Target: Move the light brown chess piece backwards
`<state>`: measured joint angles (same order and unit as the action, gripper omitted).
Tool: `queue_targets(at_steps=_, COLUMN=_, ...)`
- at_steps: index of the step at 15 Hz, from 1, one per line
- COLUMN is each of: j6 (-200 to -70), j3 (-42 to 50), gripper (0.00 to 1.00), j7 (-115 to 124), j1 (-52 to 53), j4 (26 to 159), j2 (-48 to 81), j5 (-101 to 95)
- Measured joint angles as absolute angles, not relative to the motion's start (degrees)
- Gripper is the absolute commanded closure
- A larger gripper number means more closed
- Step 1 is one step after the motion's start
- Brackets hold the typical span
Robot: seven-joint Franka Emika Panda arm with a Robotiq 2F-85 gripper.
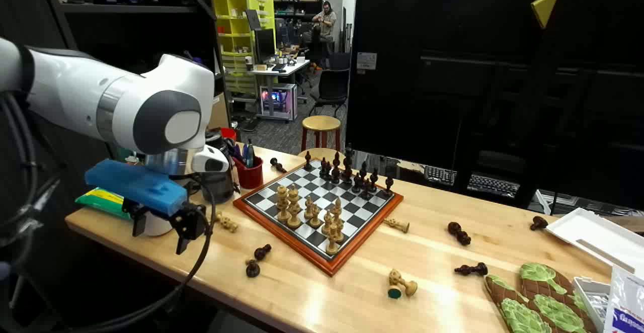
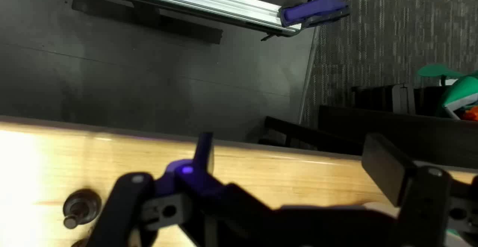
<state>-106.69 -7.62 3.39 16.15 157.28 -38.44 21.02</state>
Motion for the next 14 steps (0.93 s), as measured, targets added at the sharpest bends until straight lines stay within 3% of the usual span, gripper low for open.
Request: queue_targets(at_steps=14, j6=-106.87, j3=-8.0, gripper=0.0, j7=3.6, j1=13.27, j4=155.58, j2=-38.45, j5=17.19)
